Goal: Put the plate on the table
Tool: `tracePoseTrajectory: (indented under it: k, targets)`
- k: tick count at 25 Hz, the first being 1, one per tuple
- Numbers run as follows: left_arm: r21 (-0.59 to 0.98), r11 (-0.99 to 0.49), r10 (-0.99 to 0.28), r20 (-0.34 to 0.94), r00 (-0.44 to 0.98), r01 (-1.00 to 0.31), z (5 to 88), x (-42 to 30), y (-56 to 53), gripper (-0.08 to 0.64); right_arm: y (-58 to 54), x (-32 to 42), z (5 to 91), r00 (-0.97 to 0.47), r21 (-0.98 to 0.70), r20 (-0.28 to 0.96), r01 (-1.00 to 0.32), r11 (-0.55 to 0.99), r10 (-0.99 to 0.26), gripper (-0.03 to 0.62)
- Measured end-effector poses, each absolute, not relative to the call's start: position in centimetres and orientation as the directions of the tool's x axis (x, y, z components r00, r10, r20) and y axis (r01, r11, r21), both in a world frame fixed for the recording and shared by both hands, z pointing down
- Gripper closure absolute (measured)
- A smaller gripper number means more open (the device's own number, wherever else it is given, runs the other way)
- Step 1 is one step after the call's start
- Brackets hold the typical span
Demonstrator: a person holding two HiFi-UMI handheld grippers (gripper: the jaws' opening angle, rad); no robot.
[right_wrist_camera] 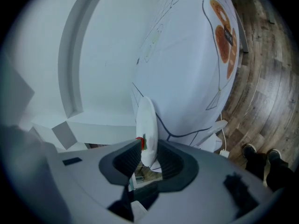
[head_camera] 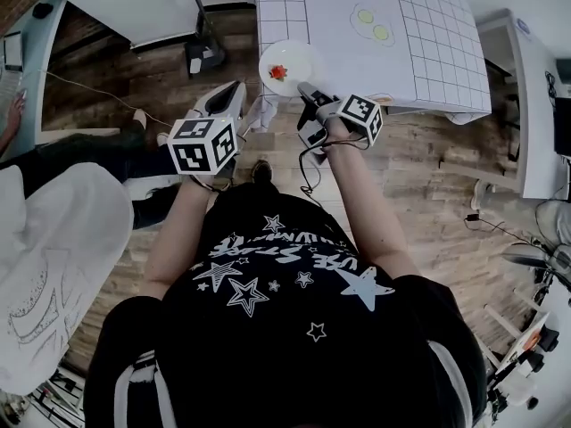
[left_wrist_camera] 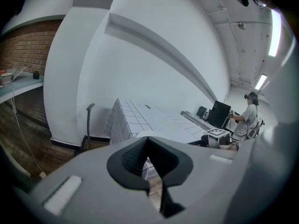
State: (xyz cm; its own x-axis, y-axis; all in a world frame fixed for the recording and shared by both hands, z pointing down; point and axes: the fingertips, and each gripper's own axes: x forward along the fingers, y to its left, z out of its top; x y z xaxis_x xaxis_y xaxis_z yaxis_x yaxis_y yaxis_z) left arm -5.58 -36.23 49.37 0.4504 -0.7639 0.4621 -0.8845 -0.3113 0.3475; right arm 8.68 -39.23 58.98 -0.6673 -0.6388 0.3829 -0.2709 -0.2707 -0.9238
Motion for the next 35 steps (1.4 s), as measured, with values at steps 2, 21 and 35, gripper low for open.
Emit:
tracePoseTrajectory:
  k: [2, 21, 35]
  targets:
    - [0.347, -0.308, -0.766, 0.462, 0.447, -0.886, 49.2, -5.6, -36.0, 0.551, -39.2, 8.7, 59.0, -0.674, -0.928, 0.371, -0.262, -0.263, -0.638, 0.483]
    - [0.344, -0.3, -0.777, 0.452, 0.437, -0.89, 48.2, -4.8, -33.0, 0.551, -38.9, 8.6, 59.0, -0.685, -0.926, 0.378, -0.27, -0.265, -0.623, 0.463]
    - [0.362, -0.312, -0.783, 0.426, 0.453, -0.879, 48.0, -5.4, -33.6, 0.551, -38.0, 9.1, 60.0, -0.64, -0.865, 0.498, -0.415, -0.282, -0.585, 0.456]
